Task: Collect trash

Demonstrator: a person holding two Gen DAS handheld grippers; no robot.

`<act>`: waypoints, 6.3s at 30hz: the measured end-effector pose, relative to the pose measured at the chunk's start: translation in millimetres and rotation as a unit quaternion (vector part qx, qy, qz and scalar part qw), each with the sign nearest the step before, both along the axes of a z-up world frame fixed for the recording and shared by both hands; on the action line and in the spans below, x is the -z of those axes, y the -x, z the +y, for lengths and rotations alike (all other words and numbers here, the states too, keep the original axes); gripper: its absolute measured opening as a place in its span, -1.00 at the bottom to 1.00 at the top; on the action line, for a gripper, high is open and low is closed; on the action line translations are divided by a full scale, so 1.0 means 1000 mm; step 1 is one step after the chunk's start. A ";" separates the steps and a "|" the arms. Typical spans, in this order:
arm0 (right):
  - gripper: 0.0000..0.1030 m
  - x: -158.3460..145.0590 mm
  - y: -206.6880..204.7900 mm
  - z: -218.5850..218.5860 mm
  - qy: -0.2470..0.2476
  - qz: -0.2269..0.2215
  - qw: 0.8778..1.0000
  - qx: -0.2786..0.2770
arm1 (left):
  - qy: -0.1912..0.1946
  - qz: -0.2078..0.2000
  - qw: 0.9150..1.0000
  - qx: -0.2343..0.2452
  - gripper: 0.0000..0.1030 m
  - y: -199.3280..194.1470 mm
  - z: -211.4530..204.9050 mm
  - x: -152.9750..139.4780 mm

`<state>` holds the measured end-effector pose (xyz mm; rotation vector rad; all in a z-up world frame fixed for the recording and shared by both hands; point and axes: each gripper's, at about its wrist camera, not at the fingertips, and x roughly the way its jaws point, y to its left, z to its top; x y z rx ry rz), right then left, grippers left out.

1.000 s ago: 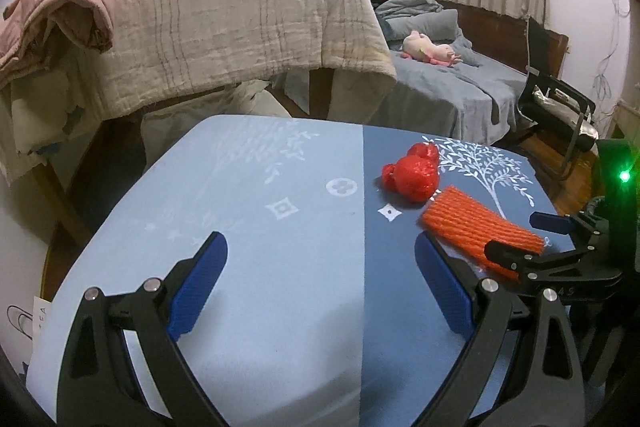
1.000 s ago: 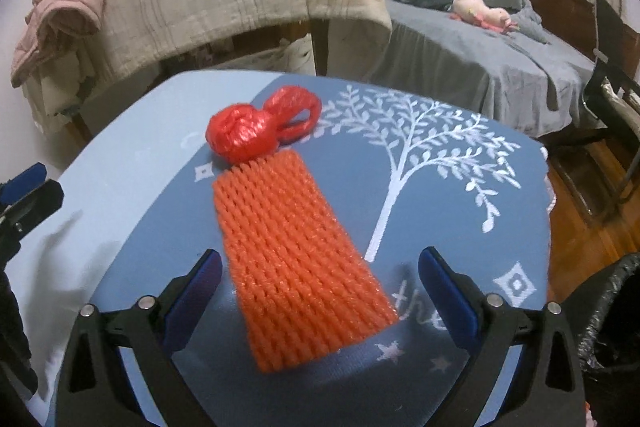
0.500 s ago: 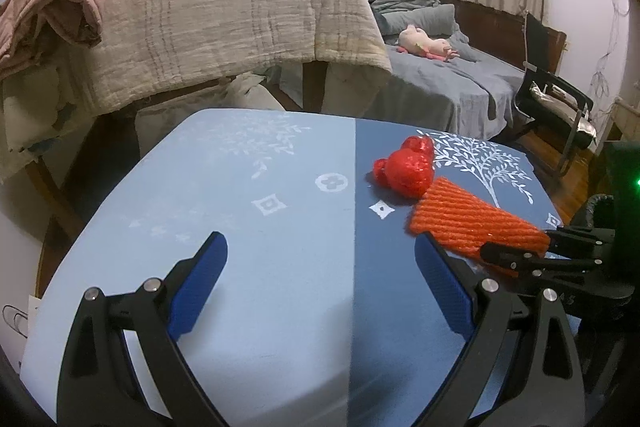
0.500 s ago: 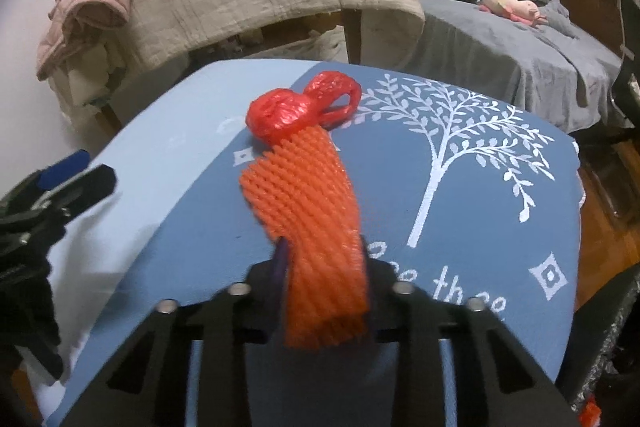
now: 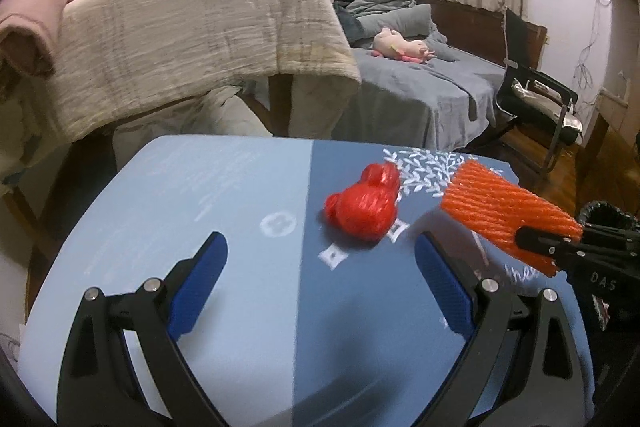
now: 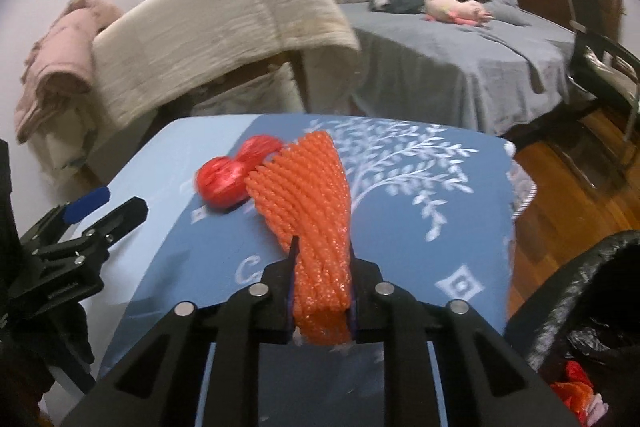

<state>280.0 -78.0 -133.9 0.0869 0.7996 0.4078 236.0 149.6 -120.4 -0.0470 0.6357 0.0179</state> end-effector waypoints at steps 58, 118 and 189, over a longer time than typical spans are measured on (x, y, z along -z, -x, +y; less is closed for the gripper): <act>-0.64 -0.061 0.056 -0.048 -0.024 -0.045 0.998 0.032 | 0.022 0.004 0.999 0.026 -0.30 0.045 -0.054 -0.054; -0.64 -0.091 0.218 -0.258 0.010 -0.097 0.974 0.203 | 0.017 -0.030 0.971 0.237 -0.29 0.134 -0.277 -0.085; 0.88 -0.142 0.248 -0.206 0.008 -0.115 0.981 0.155 | 0.020 -0.062 0.980 0.188 0.84 0.183 -0.211 -0.126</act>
